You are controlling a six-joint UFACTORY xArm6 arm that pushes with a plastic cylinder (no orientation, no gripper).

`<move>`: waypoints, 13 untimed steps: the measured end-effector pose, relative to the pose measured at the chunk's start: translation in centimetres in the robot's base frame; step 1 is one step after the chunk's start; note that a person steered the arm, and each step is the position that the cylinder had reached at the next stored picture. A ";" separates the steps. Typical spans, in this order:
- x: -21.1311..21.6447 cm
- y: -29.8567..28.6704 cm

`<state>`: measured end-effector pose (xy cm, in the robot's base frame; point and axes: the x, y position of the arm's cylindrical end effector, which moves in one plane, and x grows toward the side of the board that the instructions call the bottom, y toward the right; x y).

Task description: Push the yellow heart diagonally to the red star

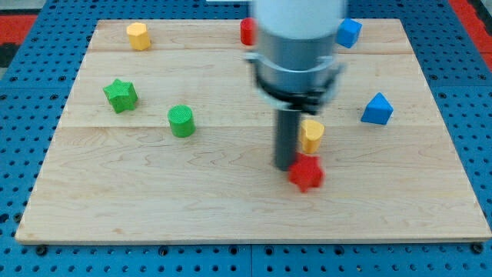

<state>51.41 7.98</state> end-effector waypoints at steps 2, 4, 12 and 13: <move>1.5 4.3; -5.4 8.2; -4.8 -1.6; -4.8 -2.3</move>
<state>46.58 5.65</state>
